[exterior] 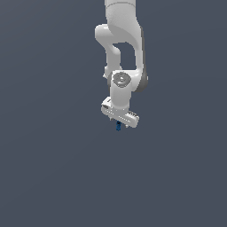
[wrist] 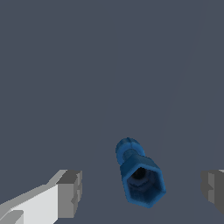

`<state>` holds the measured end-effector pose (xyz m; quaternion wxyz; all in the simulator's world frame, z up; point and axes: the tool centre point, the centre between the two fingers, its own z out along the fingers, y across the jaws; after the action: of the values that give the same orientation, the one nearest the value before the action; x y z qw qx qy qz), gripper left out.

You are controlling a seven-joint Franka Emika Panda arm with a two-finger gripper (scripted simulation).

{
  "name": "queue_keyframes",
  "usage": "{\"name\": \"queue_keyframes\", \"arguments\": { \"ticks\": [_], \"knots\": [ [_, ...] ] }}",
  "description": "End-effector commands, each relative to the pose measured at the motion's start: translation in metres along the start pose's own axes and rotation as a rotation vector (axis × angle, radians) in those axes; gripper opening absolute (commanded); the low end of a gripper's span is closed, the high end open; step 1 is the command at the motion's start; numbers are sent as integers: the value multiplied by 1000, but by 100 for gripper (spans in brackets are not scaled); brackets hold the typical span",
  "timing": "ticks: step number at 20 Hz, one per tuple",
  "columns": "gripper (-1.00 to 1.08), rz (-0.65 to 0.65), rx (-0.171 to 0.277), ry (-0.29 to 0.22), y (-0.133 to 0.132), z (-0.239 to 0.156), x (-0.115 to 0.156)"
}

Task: Pick up the object and move it to a goal position.

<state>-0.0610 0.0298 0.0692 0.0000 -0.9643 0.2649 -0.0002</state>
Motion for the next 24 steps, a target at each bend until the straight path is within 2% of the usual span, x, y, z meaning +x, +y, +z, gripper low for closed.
{"name": "queue_keyframes", "arguments": {
  "ticks": [1, 8, 9, 24],
  "knots": [
    [100, 1, 0, 0, 0, 12, -1],
    [100, 2, 0, 0, 0, 26, 0],
    [-100, 2, 0, 0, 0, 26, 0],
    [-100, 3, 0, 0, 3, 21, 1]
  ]
}}
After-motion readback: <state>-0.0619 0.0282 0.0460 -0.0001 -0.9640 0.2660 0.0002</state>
